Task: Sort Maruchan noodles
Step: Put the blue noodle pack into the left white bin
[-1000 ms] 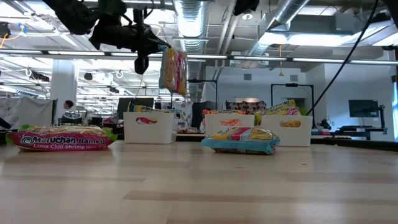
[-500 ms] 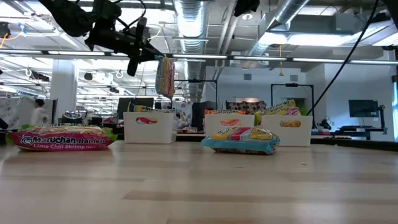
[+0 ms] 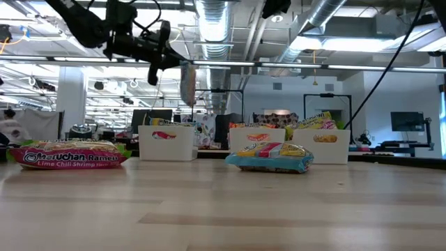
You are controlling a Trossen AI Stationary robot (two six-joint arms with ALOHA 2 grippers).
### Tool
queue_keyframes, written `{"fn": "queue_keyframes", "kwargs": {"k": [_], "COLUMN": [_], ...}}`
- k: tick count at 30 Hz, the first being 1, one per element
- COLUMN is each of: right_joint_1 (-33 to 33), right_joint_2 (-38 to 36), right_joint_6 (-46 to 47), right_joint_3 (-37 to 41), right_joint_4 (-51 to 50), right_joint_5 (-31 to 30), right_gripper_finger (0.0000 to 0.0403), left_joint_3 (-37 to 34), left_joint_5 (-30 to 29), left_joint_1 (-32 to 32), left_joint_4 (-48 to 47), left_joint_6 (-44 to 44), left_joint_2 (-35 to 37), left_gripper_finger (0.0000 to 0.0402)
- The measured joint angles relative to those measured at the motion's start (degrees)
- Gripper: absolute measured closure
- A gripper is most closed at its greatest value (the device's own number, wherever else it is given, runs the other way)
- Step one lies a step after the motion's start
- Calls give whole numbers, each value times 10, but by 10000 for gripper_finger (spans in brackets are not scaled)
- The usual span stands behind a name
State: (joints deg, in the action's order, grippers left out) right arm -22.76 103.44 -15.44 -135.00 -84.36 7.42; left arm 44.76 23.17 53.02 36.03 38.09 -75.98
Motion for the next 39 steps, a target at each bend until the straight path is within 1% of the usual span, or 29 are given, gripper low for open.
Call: {"fn": "queue_keyframes", "kwargs": {"k": [4,8,13,19,24,33,39], "right_joint_1": [0,0,0,0,0,0,0], "right_joint_2": [0,0,0,0,0,0,0], "right_joint_6": [0,0,0,0,0,0,0], "right_joint_3": [0,0,0,0,0,0,0], "right_joint_4": [2,2,2,2,5,4,4], "right_joint_5": [0,0,0,0,0,0,0], "right_gripper_finger": [274,274,274,274,274,274,274], "left_joint_3": [10,12,12,12,12,14,14], "left_joint_5": [7,12,1,-14,-15,-40,-39], "left_joint_1": [0,0,0,-1,-1,-4,-3], "left_joint_4": [19,19,-7,-60,-75,-181,-196], "left_joint_6": [21,22,19,9,36,54,61], "left_joint_2": [-35,-48,-48,-48,-48,-46,-46], "left_gripper_finger": [401,401,401,401,401,401,401]}}
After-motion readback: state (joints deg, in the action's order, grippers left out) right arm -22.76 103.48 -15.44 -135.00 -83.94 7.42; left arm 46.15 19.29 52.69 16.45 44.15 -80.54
